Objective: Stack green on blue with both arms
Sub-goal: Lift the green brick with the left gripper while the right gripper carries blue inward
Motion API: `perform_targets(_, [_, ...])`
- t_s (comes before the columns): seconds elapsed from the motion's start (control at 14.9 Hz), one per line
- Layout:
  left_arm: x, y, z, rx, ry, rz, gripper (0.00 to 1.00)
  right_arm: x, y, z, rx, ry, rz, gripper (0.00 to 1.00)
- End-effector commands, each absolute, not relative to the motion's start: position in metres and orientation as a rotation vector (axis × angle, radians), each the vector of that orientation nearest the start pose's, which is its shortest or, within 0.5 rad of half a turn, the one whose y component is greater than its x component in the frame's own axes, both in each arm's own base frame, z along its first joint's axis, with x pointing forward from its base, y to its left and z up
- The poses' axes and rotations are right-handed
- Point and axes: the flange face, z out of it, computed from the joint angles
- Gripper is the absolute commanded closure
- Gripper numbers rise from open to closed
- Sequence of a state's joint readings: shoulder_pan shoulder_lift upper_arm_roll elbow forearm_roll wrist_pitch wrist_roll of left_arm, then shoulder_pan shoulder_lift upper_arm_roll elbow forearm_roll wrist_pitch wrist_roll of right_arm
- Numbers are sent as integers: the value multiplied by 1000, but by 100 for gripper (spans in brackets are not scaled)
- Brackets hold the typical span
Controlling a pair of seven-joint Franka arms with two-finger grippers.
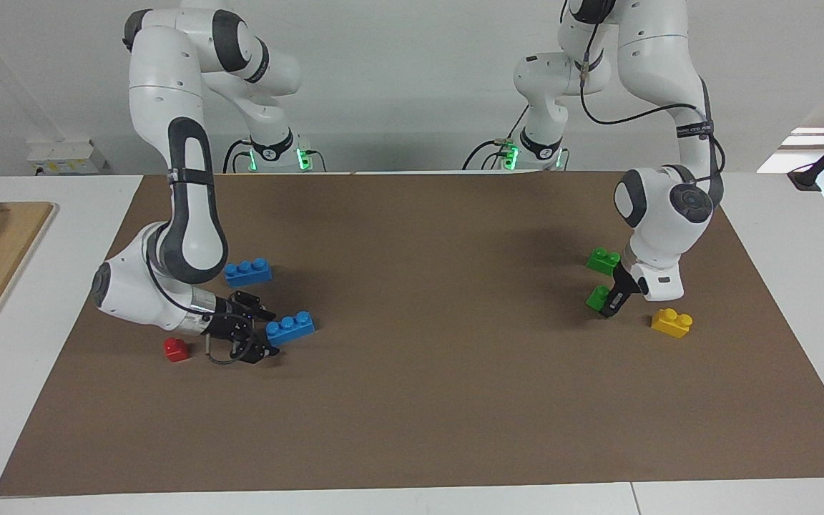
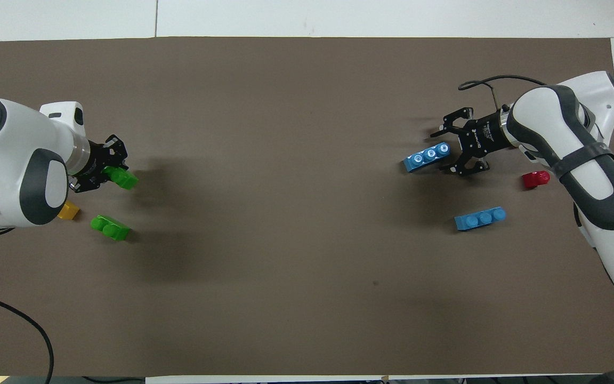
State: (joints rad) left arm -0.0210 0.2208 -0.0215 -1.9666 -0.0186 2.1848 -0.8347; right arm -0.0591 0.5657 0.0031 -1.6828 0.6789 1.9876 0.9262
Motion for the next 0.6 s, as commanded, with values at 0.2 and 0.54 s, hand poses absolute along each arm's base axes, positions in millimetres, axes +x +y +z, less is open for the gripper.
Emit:
perform_targets(0.2, [577,-36,438,-2846,-1350,87,100,653,3,267,-2059,1610,643,78])
perform_targets(0.54, [574,-73,477,-2710,-1607,79,100,656,37,271,-2074,1617,639,100])
